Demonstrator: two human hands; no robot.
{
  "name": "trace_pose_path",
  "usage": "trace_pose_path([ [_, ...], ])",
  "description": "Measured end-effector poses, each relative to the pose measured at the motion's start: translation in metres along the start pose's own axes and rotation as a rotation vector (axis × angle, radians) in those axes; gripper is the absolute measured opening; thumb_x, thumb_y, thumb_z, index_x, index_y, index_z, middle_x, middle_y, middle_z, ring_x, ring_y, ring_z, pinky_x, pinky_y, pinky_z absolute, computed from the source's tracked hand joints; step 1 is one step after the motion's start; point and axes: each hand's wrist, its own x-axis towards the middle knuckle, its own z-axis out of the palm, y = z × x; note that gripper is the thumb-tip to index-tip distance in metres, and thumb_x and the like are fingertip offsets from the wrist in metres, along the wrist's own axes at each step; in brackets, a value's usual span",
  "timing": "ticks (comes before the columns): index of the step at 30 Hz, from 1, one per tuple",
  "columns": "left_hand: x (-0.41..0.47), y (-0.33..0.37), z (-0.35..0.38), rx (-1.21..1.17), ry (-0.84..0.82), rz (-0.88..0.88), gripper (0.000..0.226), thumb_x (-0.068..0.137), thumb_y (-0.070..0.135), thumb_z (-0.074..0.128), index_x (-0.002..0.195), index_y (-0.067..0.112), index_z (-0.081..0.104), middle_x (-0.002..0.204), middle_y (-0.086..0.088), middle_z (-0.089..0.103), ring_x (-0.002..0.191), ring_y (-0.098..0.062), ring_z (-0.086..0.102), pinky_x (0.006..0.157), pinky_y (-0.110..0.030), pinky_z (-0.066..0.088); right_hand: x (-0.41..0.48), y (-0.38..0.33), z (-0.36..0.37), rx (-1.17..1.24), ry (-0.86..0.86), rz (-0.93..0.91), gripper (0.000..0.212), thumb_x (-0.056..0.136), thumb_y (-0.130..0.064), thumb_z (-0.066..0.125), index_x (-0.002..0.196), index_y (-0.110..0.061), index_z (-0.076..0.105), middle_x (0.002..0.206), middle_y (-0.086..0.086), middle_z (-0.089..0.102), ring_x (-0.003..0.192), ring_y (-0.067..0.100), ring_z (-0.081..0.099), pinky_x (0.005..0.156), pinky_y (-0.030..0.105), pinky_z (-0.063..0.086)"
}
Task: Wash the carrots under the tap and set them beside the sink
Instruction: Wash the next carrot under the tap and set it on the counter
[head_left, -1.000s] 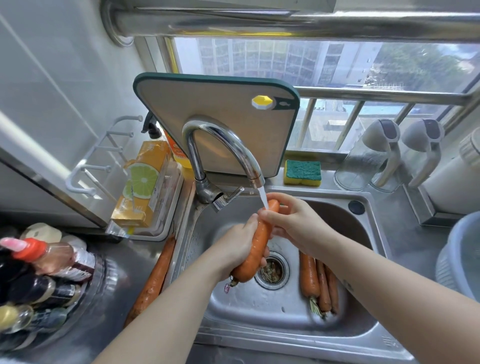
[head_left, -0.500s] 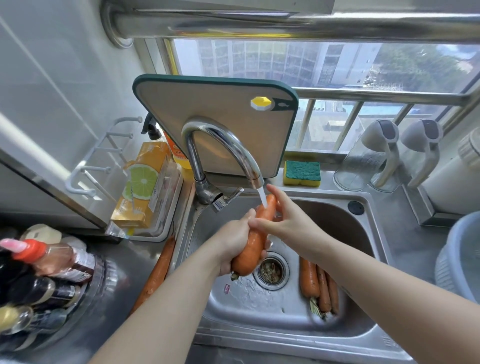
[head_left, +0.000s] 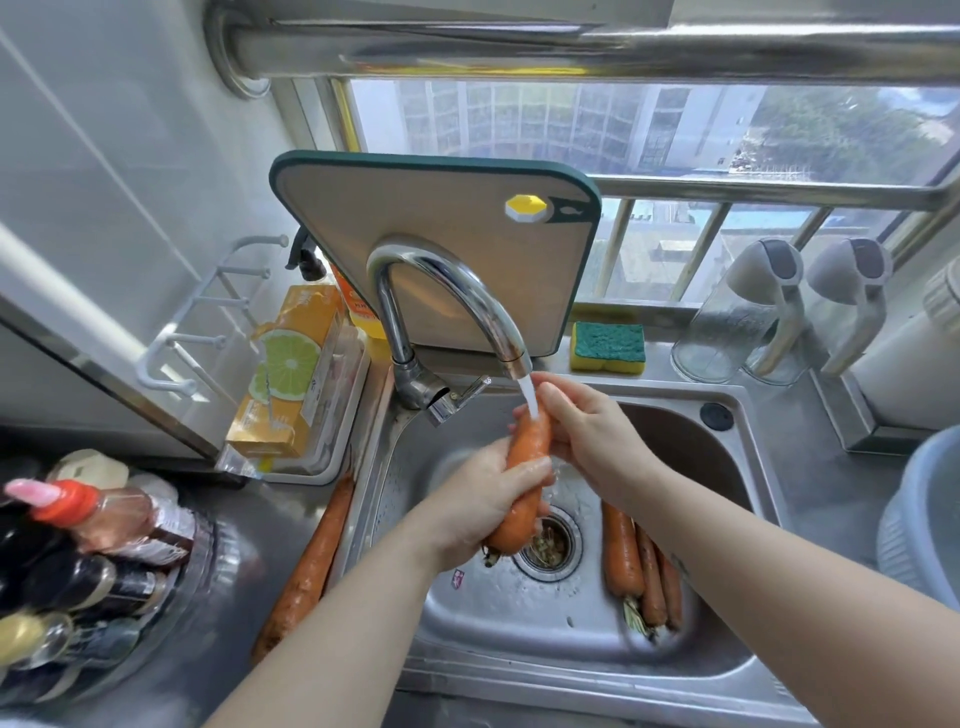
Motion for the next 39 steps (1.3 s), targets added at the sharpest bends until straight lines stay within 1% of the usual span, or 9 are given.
trace_pose_path([
  [5,0.007,-0.003,0.0,0.066,0.159,-0.031,0.037,0.1,0.04,0.035,0.104,0.011,0.059,0.081,-0.006,0.063,0.057,-0.014,0.06,0.052,-0.026,0.05,-0.003,0.0,-0.009,-0.125,-0.105,0.018,0.048,0.086,-0.014,0.067,0.129,-0.022,0.051,0.104,0.01,0.064,0.087,0.017,0.063,0.086,0.036,0.053],
  [12,0.007,0.006,-0.021,-0.305,0.005,-0.111,0.027,0.098,0.019,0.047,0.122,0.013,0.058,0.105,-0.013,0.067,0.079,-0.019,0.067,0.06,-0.027,0.057,-0.001,-0.006,-0.022,0.042,-0.005,-0.019,0.03,0.084,-0.006,0.066,0.11,-0.018,0.058,0.106,0.016,0.067,0.088,0.02,0.064,0.079,0.029,0.052],
  [17,0.012,0.01,-0.029,0.271,0.0,0.0,0.032,0.093,0.022,0.057,0.125,0.024,0.059,0.089,0.005,0.066,0.076,-0.006,0.062,0.063,-0.02,0.051,-0.009,0.0,-0.017,0.039,0.131,-0.048,0.026,0.084,-0.002,0.067,0.106,-0.012,0.057,0.095,0.014,0.065,0.082,0.018,0.066,0.068,0.021,0.057],
  [20,0.018,0.01,-0.023,0.504,0.166,0.158,0.016,0.089,0.031,0.062,0.1,0.021,0.068,0.067,0.008,0.062,0.056,-0.003,0.057,0.054,-0.018,0.045,-0.01,-0.001,-0.014,-0.097,0.236,-0.116,0.029,0.08,-0.006,0.072,0.104,-0.012,0.059,0.089,0.01,0.067,0.074,0.012,0.066,0.061,0.016,0.054],
  [23,0.02,0.006,-0.016,0.568,0.192,0.209,0.026,0.092,0.038,0.055,0.078,0.019,0.066,0.063,0.004,0.061,0.053,-0.01,0.056,0.05,-0.017,0.043,-0.01,-0.002,-0.016,-0.11,0.237,-0.098,0.026,0.079,-0.008,0.073,0.1,-0.016,0.06,0.086,0.007,0.068,0.078,0.016,0.066,0.069,0.021,0.056],
  [27,0.017,0.009,-0.021,0.155,-0.006,-0.003,0.024,0.099,0.025,0.045,0.113,0.02,0.064,0.085,-0.004,0.067,0.063,-0.012,0.06,0.055,-0.02,0.049,-0.009,-0.005,-0.024,0.076,0.143,-0.026,0.025,0.081,-0.002,0.068,0.102,-0.013,0.059,0.094,0.011,0.07,0.091,0.023,0.066,0.086,0.036,0.055],
  [32,0.013,0.005,-0.03,-0.38,0.012,-0.187,0.021,0.092,0.017,0.053,0.107,0.014,0.068,0.098,-0.016,0.069,0.085,-0.025,0.064,0.063,-0.029,0.058,-0.012,-0.012,-0.033,0.061,0.045,-0.047,0.027,0.082,0.002,0.066,0.104,-0.011,0.057,0.1,0.008,0.071,0.094,0.019,0.068,0.086,0.033,0.055],
  [36,0.025,-0.001,-0.03,-0.53,0.368,-0.143,0.016,0.086,0.012,0.064,0.101,0.008,0.061,0.104,-0.017,0.061,0.09,-0.022,0.06,0.069,-0.034,0.057,-0.015,-0.021,-0.041,-0.559,-0.03,-0.167,0.025,0.077,-0.013,0.076,0.1,-0.019,0.067,0.095,-0.006,0.069,0.082,-0.001,0.062,0.075,0.014,0.047],
  [39,0.032,0.001,-0.02,-0.619,0.482,-0.073,0.009,0.087,0.007,0.062,0.09,0.012,0.055,0.092,-0.012,0.058,0.081,-0.019,0.057,0.074,-0.037,0.052,-0.017,-0.021,-0.039,-1.025,-0.072,-0.284,0.037,0.076,-0.023,0.077,0.112,-0.022,0.068,0.098,-0.009,0.068,0.089,0.003,0.062,0.081,0.017,0.044],
])
